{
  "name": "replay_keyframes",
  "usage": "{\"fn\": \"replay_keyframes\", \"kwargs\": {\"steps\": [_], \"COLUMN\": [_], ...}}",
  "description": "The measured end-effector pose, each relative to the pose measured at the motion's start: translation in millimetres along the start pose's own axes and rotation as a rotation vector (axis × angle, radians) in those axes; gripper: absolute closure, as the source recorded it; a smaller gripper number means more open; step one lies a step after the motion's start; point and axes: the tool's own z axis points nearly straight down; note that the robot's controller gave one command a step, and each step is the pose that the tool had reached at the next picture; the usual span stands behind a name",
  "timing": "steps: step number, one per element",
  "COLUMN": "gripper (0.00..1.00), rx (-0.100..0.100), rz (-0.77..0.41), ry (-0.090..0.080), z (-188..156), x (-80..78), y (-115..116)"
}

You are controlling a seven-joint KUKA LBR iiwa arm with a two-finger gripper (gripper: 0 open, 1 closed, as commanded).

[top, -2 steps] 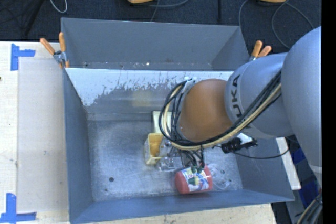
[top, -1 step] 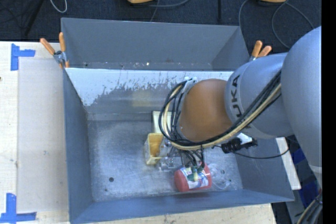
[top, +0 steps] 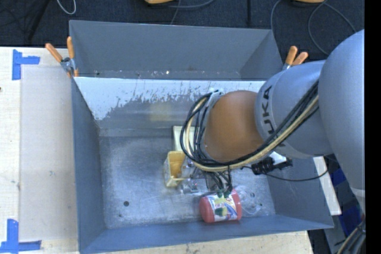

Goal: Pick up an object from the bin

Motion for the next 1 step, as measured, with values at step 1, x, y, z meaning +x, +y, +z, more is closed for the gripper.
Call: {"fn": "replay_keyframes", "kwargs": {"steps": [1], "gripper": [1.00], "rx": [0.007], "rz": [-0.014], "ry": [0.034], "z": [-38.4], "x": [2.6], "y": [-0.2]}}
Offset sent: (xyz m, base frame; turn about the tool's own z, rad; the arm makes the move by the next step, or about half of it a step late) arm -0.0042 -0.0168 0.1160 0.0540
